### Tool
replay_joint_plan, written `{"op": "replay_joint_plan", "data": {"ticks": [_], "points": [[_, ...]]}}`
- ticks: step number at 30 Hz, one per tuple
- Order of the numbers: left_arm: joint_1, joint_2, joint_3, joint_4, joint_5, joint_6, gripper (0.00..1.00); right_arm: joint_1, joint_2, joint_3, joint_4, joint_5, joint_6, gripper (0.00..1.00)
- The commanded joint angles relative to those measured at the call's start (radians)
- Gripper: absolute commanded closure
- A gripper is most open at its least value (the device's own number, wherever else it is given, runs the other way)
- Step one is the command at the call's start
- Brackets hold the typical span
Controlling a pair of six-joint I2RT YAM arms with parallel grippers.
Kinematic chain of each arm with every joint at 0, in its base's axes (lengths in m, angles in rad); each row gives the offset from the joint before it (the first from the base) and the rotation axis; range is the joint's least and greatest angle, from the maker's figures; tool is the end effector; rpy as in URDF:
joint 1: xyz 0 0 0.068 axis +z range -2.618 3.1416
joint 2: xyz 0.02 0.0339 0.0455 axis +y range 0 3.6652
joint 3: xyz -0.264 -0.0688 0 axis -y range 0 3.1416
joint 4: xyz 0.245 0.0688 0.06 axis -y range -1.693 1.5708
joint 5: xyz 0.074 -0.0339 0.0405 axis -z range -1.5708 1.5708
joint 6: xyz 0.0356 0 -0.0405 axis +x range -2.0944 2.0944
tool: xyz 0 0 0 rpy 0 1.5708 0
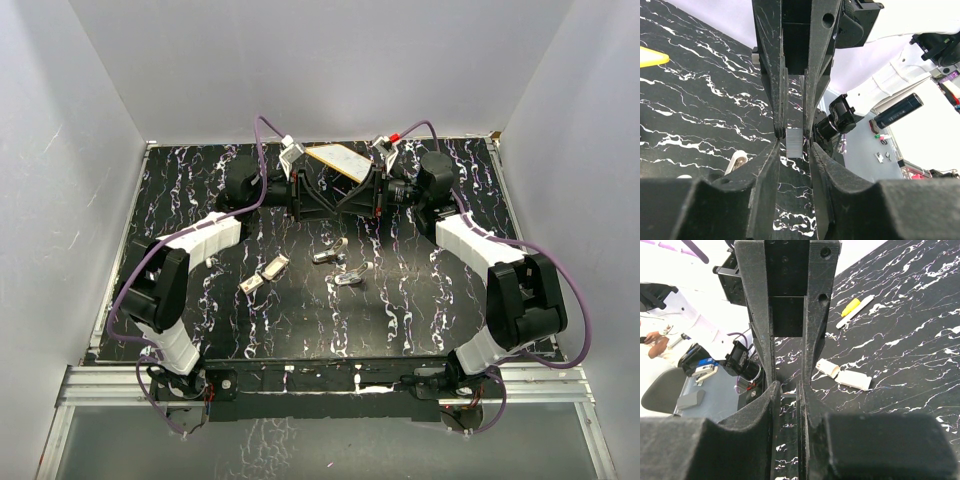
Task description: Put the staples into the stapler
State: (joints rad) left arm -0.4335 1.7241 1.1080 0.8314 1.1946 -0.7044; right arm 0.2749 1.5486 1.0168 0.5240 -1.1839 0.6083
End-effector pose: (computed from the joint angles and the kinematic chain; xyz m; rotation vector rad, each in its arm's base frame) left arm 0.3309 -0.1897 0.3004 0.9419 1.4821 -1.6663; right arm 0.3213 0.1249 0.3042 -0.7474 1.6663 1.5677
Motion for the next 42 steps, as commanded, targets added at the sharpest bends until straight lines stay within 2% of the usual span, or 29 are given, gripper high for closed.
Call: {"op": "replay_joint_plan", "data": {"ticks": [1, 7, 10, 12, 14, 18, 21, 25, 28, 35, 42], "points": [[-0.001, -0.046, -0.014, 0.042, 0.018, 0.007, 0.69, 0.006, -0.005, -0.003, 0.045, -0.006, -0.012, 0.87], [0.002, -0.064, -0.015, -0.047, 0.026, 0.089, 0.61, 0.003, -0.027, 0.006, -0.047, -0.002, -0.113, 0.88], [0.014, -0.077, -0.007, -0.126, 0.050, 0.157, 0.57, -0.004, -0.051, 0.024, -0.181, 0.008, -0.247, 0.88], [0.029, -0.091, -0.001, -0.202, 0.074, 0.225, 0.56, -0.008, -0.070, 0.042, -0.311, 0.028, -0.409, 0.88], [0.051, -0.108, 0.018, -0.365, 0.086, 0.359, 0.55, -0.005, -0.088, 0.067, -0.468, 0.059, -0.581, 0.88], [0.093, -0.145, 0.104, -0.884, 0.015, 0.792, 0.53, 0.009, -0.118, 0.103, -0.739, 0.140, -0.875, 0.88], [0.122, -0.176, 0.137, -1.079, -0.130, 0.961, 0.53, 0.044, -0.131, 0.114, -0.901, 0.236, -1.050, 0.88], [0.180, -0.214, 0.137, -1.119, -0.290, 0.951, 0.52, 0.109, -0.113, 0.129, -1.037, 0.373, -1.201, 0.88], [0.235, -0.240, 0.128, -1.104, -0.338, 0.915, 0.51, 0.154, -0.093, 0.128, -1.084, 0.435, -1.258, 0.88], [0.307, -0.264, 0.121, -1.085, -0.360, 0.871, 0.48, 0.287, -0.005, 0.167, -1.159, 0.586, -1.353, 0.88], [0.344, -0.258, 0.121, -1.083, -0.359, 0.835, 0.40, 0.361, 0.075, 0.227, -1.210, 0.671, -1.403, 0.89]]}}
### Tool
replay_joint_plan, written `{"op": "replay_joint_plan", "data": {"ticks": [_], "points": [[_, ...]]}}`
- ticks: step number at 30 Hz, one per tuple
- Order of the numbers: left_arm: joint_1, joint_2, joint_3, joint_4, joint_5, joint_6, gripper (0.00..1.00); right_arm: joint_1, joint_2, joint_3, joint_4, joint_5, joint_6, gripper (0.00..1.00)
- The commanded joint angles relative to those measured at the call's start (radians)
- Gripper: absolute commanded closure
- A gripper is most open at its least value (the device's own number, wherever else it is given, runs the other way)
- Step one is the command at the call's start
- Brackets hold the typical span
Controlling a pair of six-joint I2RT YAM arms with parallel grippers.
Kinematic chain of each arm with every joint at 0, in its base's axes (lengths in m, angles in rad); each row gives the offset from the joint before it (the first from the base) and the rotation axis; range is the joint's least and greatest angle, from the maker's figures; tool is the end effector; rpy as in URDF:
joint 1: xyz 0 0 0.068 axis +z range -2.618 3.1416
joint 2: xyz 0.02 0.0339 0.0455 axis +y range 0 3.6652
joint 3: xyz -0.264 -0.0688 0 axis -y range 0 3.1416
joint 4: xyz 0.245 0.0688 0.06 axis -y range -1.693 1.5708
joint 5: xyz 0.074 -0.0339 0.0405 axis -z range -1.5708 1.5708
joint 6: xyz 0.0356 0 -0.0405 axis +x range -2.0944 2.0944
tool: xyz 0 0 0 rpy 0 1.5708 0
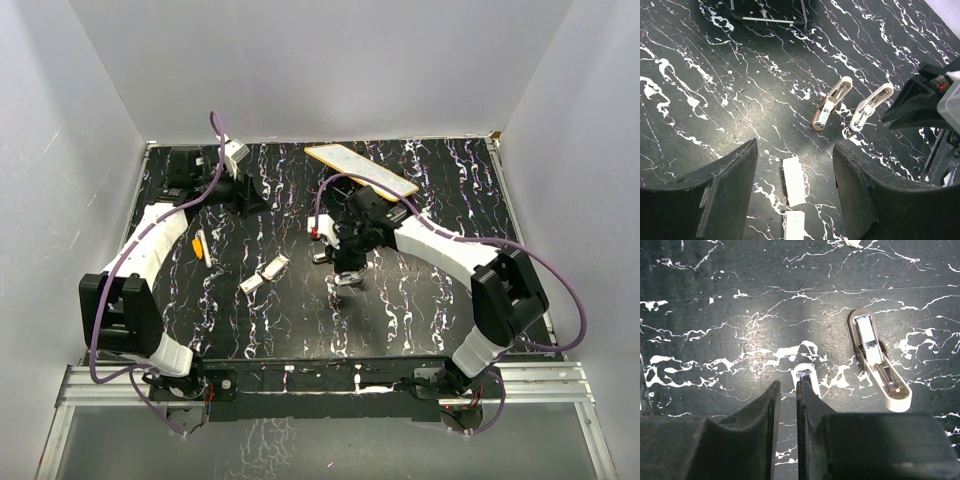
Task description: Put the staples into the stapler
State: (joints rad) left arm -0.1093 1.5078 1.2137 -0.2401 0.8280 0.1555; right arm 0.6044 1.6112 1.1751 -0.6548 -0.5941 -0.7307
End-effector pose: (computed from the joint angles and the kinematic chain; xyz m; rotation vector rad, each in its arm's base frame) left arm 0.3348 -0.0631 0.3134 0.7442 1.8744 -0.8336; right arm 0.2568 0.2016 0.2364 -1.7189 1.8739 0.7355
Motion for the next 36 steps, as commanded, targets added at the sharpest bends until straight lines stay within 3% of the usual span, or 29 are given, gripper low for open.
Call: {"op": "replay_joint_plan", "data": {"ticks": [1, 36], "points": [[0.022, -0.040, 0.015, -0.010, 0.010, -0.028, 0.40, 0.041, 0.020, 0.074, -0.039, 0.099, -0.070, 0.89], [0.031, -0.042, -0.013, 0.019, 0.030, -0.029, 0.39, 0.083, 0.193, 0.175, -0.127, 0.194, -0.160, 0.89]]}}
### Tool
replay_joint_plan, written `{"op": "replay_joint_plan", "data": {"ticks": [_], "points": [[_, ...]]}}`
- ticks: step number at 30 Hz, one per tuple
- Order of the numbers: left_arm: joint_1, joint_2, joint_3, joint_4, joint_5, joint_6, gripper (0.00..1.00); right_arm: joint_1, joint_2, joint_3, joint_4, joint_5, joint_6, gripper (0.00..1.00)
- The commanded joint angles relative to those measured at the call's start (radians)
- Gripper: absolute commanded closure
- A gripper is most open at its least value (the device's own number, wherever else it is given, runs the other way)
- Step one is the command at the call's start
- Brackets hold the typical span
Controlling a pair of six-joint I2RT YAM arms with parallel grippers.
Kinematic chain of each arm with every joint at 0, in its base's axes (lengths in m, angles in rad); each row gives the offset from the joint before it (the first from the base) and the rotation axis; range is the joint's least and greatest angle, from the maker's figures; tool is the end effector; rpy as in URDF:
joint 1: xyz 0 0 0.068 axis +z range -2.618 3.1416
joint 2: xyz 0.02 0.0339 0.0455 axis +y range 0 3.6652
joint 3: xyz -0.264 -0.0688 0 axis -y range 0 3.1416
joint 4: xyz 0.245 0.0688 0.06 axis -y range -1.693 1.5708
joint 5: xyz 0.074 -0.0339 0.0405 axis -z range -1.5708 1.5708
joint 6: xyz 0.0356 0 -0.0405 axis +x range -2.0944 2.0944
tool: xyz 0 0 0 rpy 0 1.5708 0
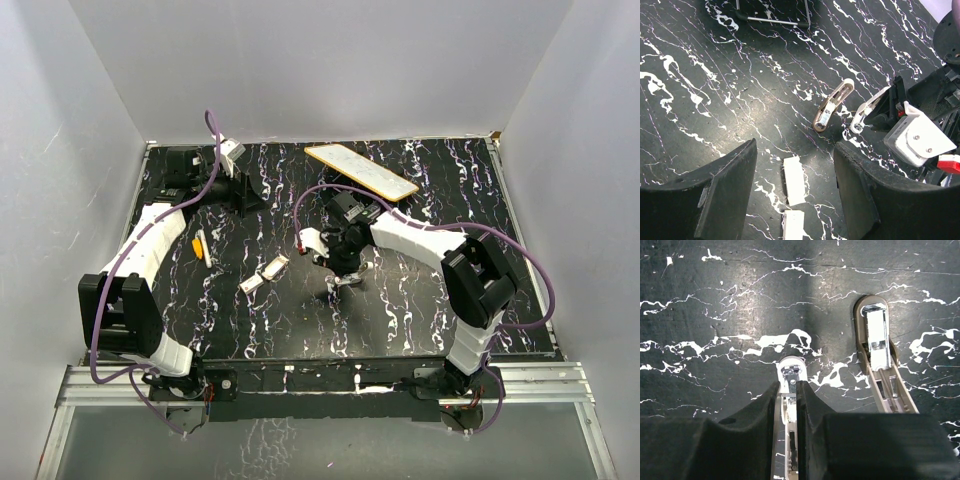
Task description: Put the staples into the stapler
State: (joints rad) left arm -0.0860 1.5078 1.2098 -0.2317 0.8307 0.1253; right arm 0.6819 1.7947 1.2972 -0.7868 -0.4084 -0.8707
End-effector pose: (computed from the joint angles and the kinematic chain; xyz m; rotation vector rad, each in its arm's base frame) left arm 0.3363 -0.0554 0.3129 0.6967 1.8893 -0.8388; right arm 0.2649 0.2333 0.2044 -2.0012 1.9198 0.5338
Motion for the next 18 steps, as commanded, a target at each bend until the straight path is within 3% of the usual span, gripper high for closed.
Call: {"op": "replay_joint_plan", "data": {"ticks": [1, 18], "points": [[0.007, -0.042, -0.009, 0.011, 0.027, 0.001, 0.39, 0.005, 0.011, 0.054, 0.004, 0.010, -0.020, 0.89], [0.008, -0.047, -0.010, 0.009, 0.029, 0.004, 0.39, 0.006, 0.036, 0.067, -0.014, 0.029, -0.034, 0.89]]}}
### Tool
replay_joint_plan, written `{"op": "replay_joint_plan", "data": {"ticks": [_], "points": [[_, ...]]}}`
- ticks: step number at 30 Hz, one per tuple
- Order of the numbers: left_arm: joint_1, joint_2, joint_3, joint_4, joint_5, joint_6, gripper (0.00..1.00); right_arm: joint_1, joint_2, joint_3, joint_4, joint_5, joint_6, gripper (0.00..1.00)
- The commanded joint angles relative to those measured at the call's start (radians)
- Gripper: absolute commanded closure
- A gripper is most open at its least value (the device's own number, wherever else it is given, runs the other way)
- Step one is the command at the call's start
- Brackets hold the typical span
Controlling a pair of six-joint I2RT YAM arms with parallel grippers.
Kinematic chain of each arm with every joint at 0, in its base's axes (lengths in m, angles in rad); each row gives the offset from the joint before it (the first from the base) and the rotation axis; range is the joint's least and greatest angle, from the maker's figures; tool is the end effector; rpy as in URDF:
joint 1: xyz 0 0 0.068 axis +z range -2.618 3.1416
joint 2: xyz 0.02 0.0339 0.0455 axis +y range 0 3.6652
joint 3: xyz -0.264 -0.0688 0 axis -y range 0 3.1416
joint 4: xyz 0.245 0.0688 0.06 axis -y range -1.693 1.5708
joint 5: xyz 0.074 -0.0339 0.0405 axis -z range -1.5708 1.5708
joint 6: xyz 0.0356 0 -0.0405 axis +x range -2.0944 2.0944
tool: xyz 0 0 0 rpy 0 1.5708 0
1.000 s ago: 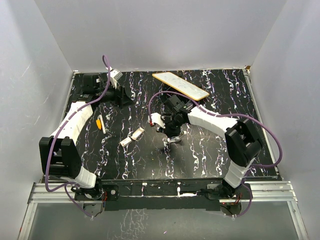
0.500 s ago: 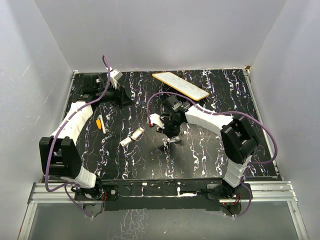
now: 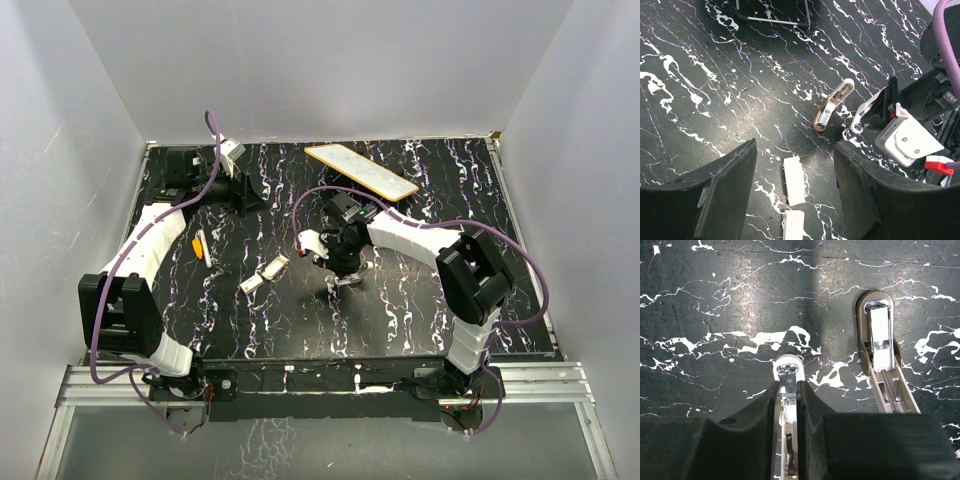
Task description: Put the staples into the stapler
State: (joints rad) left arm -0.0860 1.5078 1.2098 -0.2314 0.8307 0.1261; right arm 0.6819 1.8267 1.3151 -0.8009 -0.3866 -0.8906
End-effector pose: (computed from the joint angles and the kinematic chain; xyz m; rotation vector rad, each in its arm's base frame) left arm 0.3363 -0.0554 0.3129 0.6975 1.8887 -0.8382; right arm 0.2688 0.2355 0.1979 -2.0340 1.9299 0.5078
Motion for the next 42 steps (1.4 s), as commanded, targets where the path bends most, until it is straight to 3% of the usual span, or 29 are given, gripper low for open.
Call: {"op": "replay_joint_plan", "data": {"ticks": [1, 28, 42], "points": [[0.008, -0.047, -0.010, 0.010, 0.028, 0.003, 0.39, 0.007, 0.006, 0.051, -0.001, 0.009, -0.015, 0.89], [0.008, -0.052, -0.010, 0.006, 0.030, 0.007, 0.39, 0.016, 0.052, 0.087, -0.054, 0.047, -0.044, 0.86], [0.007, -0.058, -0.014, 0.000, 0.028, 0.021, 0.38, 0.022, 0.067, 0.087, -0.049, 0.066, -0.029, 0.76]]}}
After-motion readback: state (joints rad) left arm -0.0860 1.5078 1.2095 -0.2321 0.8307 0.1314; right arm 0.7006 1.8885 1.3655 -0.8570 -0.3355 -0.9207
